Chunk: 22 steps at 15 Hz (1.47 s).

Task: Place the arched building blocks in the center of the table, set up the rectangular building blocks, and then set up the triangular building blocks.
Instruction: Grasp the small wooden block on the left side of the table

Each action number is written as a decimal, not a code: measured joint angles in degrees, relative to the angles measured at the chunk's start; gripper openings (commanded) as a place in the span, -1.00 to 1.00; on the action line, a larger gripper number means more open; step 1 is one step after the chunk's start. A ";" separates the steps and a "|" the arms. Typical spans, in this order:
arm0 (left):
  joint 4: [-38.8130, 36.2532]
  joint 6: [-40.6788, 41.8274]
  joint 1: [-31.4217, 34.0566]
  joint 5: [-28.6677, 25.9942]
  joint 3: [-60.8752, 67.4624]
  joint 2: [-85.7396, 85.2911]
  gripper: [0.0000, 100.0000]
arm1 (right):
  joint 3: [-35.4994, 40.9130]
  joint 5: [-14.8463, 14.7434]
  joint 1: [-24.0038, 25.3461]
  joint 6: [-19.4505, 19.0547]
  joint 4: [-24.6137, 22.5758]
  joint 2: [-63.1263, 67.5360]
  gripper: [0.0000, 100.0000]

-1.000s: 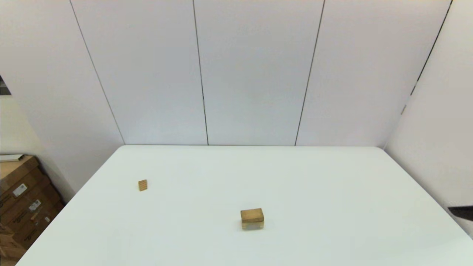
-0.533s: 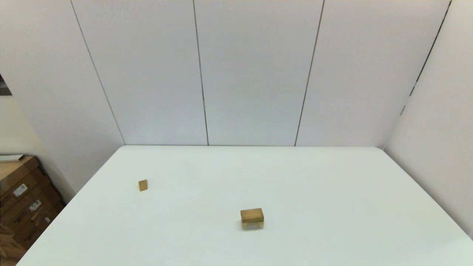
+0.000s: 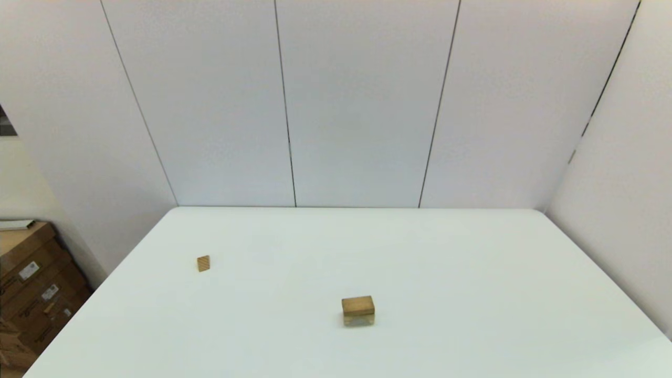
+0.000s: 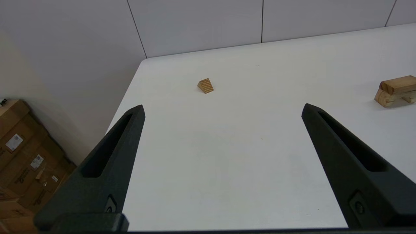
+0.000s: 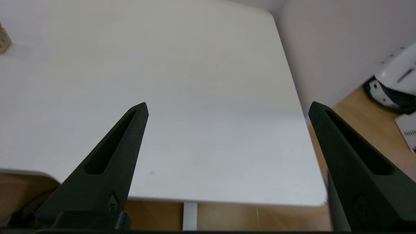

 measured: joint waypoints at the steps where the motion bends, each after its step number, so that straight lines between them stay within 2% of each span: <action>1: -0.02 -0.02 0.00 0.00 0.00 0.00 1.00 | 3.45 0.12 0.28 0.15 -3.89 -1.84 1.00; 2: 0.00 -0.02 0.00 0.01 0.00 0.00 1.00 | 5.92 0.69 0.50 0.24 -7.45 -3.56 1.00; 3: 0.00 0.00 0.00 0.00 0.00 0.00 1.00 | 7.64 2.60 0.54 0.52 -10.51 -5.35 1.00; 5: 0.00 -0.02 0.00 0.01 0.00 0.00 1.00 | 9.76 7.02 0.59 2.68 -12.50 -8.44 1.00; 6: 0.00 0.00 0.00 0.00 0.00 0.00 1.00 | 10.86 7.77 0.63 4.06 -13.46 -9.56 1.00; 8: 0.00 0.00 0.00 0.01 0.00 0.00 1.00 | 12.04 8.35 0.68 6.18 -14.88 -10.75 1.00; 12: 0.00 -0.02 0.00 0.01 0.00 0.00 1.00 | 12.43 8.34 0.71 6.92 -14.77 -11.45 1.00; 16: 0.00 0.00 0.00 0.01 0.00 0.00 1.00 | 12.46 6.83 0.71 13.24 -14.93 -11.48 1.00; 22: 0.00 0.00 0.00 0.01 0.00 0.00 1.00 | 12.46 6.61 0.71 13.65 -14.96 -11.48 1.00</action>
